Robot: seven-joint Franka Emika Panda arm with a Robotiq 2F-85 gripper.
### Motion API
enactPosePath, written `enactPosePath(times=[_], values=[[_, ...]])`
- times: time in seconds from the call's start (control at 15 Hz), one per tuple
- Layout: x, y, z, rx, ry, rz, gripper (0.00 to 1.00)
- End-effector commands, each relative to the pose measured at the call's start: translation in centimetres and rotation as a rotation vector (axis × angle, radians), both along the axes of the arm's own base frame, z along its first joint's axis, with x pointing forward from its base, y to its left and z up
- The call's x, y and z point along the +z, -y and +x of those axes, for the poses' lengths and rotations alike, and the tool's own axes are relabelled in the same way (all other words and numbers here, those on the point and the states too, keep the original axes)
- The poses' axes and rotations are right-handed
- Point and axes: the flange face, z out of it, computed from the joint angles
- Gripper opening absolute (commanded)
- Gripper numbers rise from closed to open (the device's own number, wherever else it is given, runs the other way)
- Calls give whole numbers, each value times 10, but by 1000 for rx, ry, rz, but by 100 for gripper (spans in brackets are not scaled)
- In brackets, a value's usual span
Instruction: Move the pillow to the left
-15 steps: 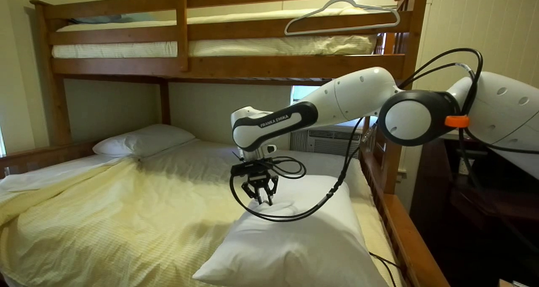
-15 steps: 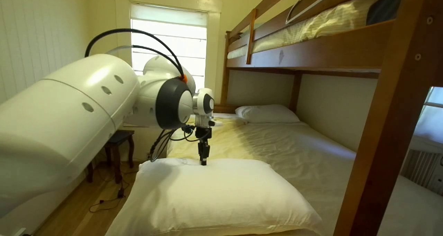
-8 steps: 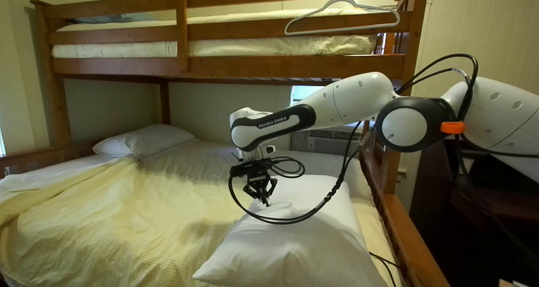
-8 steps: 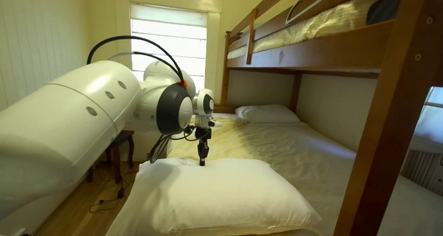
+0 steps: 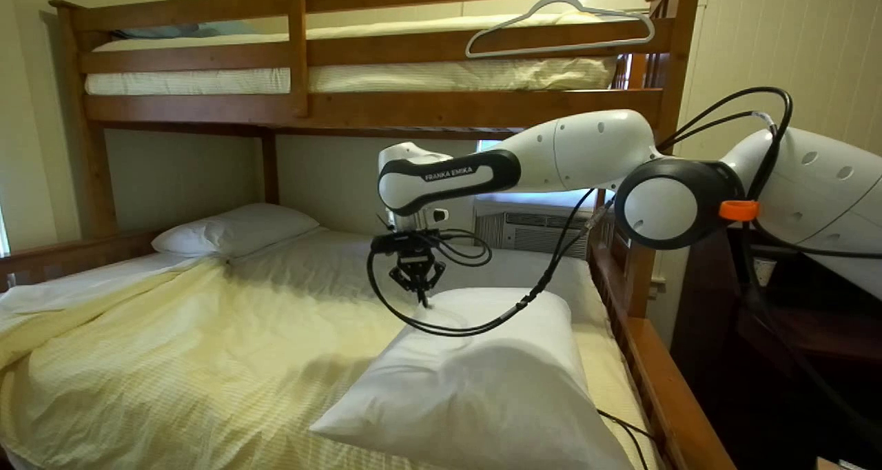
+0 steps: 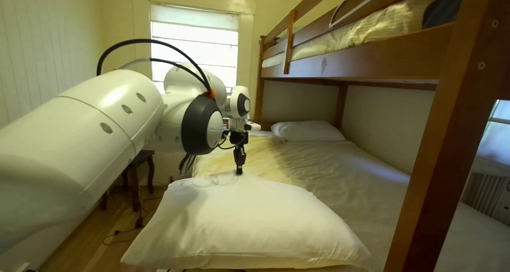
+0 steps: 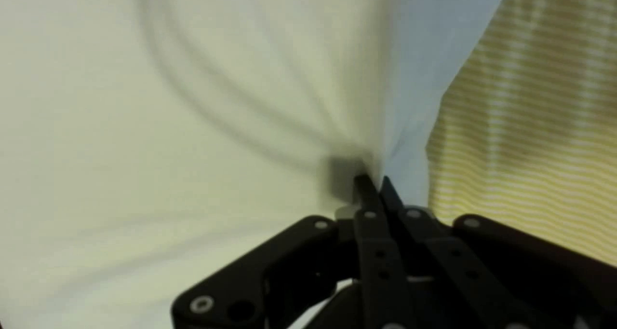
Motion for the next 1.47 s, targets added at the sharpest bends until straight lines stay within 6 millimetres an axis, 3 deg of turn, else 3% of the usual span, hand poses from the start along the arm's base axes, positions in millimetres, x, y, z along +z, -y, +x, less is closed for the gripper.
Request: enactPosePath(times=[0.0, 0.27, 0.33, 0.87, 1.4], values=[[53, -6, 19, 53, 177, 7, 1], [72, -10, 30, 73, 305, 34, 1], [47, -3, 21, 40, 189, 22, 3], [48, -3, 28, 64, 237, 25, 1], [85, -14, 45, 238, 463, -64, 1]])
